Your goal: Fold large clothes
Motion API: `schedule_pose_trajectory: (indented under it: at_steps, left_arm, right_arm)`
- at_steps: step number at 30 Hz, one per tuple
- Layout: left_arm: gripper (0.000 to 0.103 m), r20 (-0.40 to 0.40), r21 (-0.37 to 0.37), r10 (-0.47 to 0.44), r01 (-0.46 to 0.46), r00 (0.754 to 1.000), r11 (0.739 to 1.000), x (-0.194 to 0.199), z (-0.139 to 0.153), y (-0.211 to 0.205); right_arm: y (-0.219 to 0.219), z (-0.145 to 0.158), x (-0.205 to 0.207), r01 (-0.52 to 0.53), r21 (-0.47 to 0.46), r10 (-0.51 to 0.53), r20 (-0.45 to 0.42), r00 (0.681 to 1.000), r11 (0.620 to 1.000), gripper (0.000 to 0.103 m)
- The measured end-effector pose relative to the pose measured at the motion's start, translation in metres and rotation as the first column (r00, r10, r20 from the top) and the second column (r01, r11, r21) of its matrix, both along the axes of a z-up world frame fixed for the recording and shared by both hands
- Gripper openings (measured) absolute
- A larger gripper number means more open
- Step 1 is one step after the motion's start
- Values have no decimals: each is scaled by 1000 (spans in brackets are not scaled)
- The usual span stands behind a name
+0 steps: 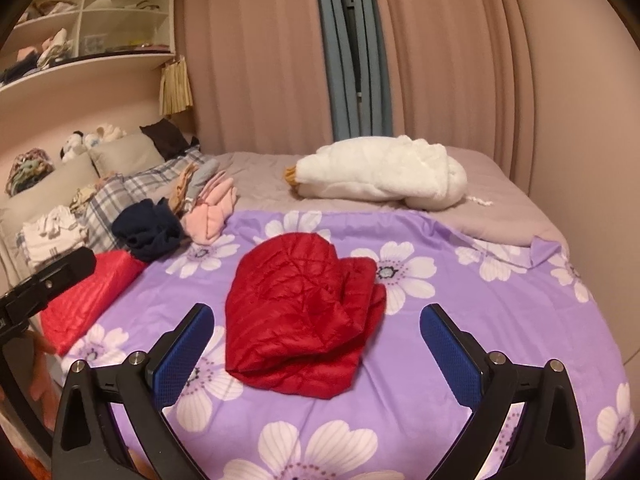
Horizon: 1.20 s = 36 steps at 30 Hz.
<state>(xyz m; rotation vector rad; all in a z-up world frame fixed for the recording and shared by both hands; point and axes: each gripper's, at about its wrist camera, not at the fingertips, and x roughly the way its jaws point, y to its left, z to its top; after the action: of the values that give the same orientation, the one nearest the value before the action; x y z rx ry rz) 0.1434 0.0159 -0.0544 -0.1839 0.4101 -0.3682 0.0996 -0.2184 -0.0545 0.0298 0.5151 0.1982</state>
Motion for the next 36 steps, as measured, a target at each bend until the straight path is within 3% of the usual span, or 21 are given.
schedule_pose_trajectory:
  at_steps: [12, 16, 24, 27, 29, 36]
  left_arm:
    - [103, 32, 6, 24, -25, 999, 1000, -7, 7, -1]
    - [103, 52, -22, 108, -107, 993, 994, -11, 6, 3]
    - [103, 47, -108, 269, -263, 962, 959, -14, 8, 15]
    - [103, 46, -167, 317, -306, 947, 937, -17, 7, 18]
    - [103, 36, -167, 351, -340, 936, 925, -14, 7, 17]
    - [103, -24, -175, 359, -358, 933, 917, -8, 9, 13]
  right_arm:
    - [-5, 3, -8, 56, -19, -56, 14, 998, 998, 102]
    - [-12, 3, -8, 133, 2, -133, -4, 991, 991, 102]
    - [-33, 8, -16, 339, 53, -340, 29, 940, 939, 102]
    - [-40, 10, -18, 386, 71, -389, 33, 921, 920, 102]
    - [-43, 11, -18, 409, 74, -412, 26, 911, 910, 102]
    - [-40, 15, -27, 464, 56, -467, 50, 883, 884, 102]
